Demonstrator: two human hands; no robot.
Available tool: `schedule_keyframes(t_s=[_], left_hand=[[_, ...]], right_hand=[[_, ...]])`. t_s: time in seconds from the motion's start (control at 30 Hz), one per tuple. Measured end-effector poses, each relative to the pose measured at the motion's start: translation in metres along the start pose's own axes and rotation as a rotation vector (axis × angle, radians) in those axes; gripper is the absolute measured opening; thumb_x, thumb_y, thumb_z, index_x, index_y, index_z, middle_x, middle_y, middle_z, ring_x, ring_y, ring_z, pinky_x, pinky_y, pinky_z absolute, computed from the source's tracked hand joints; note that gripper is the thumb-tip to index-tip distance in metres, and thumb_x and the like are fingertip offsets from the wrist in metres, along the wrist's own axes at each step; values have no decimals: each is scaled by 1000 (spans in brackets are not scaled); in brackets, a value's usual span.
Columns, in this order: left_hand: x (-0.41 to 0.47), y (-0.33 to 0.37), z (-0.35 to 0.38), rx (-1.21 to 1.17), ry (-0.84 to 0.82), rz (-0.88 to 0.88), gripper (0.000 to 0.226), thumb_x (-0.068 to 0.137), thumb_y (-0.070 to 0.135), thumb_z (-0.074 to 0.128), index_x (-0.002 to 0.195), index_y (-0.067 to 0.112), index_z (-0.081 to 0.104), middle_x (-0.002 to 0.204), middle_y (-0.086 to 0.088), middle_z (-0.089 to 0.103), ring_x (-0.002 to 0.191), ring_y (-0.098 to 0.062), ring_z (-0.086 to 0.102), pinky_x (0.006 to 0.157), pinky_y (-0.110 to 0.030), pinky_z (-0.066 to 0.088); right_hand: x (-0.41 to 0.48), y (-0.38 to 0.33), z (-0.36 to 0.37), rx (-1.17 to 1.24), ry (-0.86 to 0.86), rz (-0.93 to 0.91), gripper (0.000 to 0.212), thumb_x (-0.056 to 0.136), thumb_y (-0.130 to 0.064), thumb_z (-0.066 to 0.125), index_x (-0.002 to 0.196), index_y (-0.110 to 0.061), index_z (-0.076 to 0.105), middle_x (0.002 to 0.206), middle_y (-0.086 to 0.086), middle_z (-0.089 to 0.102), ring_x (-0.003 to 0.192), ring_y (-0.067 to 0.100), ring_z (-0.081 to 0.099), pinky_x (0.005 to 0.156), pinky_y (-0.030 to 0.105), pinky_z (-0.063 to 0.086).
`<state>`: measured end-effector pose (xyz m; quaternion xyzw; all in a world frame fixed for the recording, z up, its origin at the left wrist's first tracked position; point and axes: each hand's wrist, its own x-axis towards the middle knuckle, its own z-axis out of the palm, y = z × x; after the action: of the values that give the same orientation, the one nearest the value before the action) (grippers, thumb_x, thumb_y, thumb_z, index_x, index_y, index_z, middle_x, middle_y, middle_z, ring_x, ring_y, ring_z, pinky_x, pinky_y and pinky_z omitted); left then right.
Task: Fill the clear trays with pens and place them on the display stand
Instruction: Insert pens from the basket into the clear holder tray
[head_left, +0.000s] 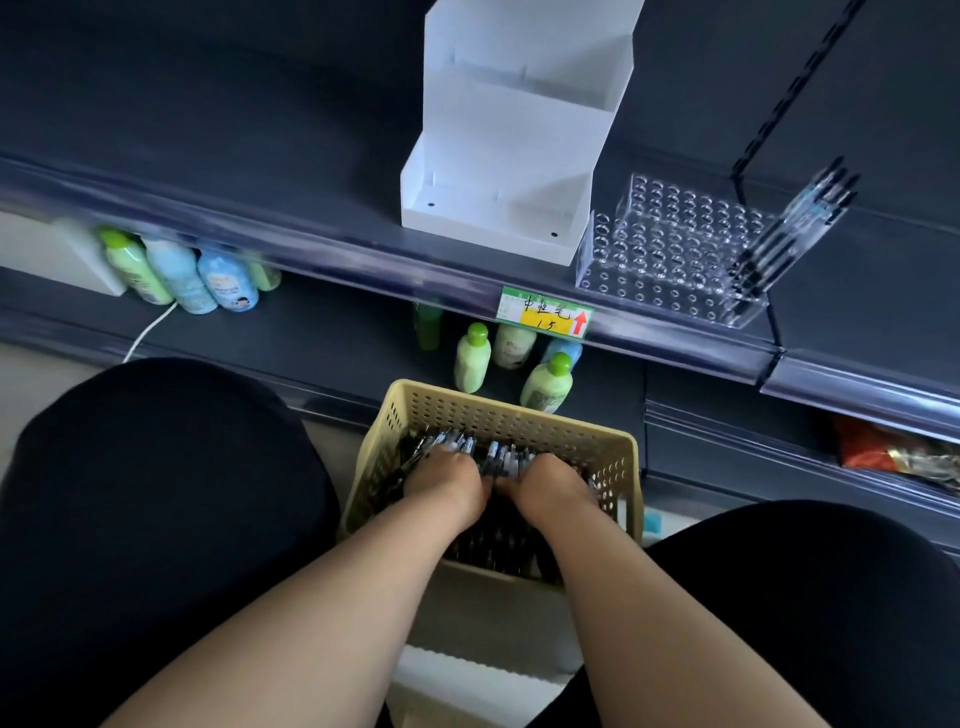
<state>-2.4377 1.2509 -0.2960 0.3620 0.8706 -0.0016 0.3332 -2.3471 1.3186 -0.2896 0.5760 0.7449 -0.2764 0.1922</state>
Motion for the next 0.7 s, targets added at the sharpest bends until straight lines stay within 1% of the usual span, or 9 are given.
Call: schedule_keyframes(t_s=[0.1,0.23,0.3,0.4,0.47,0.53,0.57,0.63,0.7], left_hand=[[2,-1,0,-13,-26,21,57,96,46,37,139,8,42,155,-8,20,137,-25,32,109,-33,32],[1,-4,2,-34,-45,53,55,94,48,40,137,14,47,157,-4,12,140,-22,27,110,-32,31],[0,-5,2,-50,-57,62,54,93,48,42,135,15,49,158,-2,9,140,-20,26,109,-32,32],[-2,-9,-2,-92,-79,74,50,92,46,43,132,17,53,158,-4,8,141,-20,25,109,-29,30],[-4,-10,-4,-138,-89,81,44,91,42,46,122,14,61,154,-10,23,135,-23,34,103,-26,34],[-8,-11,-7,-205,-83,75,37,89,39,49,107,13,67,137,-12,48,118,-26,50,87,-24,40],[-9,-11,-7,-238,-75,76,33,88,38,51,102,13,68,128,-11,56,111,-26,54,80,-23,39],[-11,-14,-8,-292,-63,78,29,88,37,52,96,15,69,115,-8,63,102,-25,59,72,-23,38],[-12,-16,-10,-343,-65,69,25,89,37,53,90,16,67,118,-6,62,95,-24,61,68,-23,39]], right_hand=[[0,-1,-3,-21,-18,3,35,82,-56,58,81,-20,54,101,5,66,98,26,60,74,29,40],[-2,-2,-5,-24,-16,-6,27,83,-48,55,83,-21,52,104,4,65,97,26,60,72,27,39],[-3,-3,-5,-22,4,3,28,83,-49,53,87,-21,56,105,4,65,96,26,60,70,27,38],[-6,-6,-3,-52,39,6,38,84,-53,51,100,-20,62,109,4,65,100,25,60,72,28,38],[-7,-7,-2,-85,54,11,43,85,-56,50,106,-20,62,112,4,64,103,25,60,73,29,38],[-7,-7,-2,-70,49,20,42,85,-54,51,107,-19,61,112,4,64,104,26,59,74,29,38],[-6,-7,-3,-52,43,25,41,84,-53,52,106,-19,61,112,4,64,103,26,59,74,29,38],[-6,-5,-5,-8,34,36,40,82,-52,54,104,-18,61,110,5,64,101,26,59,75,29,39],[-6,-3,-6,51,20,45,37,81,-50,54,98,-18,62,105,6,65,96,27,59,73,28,40]])
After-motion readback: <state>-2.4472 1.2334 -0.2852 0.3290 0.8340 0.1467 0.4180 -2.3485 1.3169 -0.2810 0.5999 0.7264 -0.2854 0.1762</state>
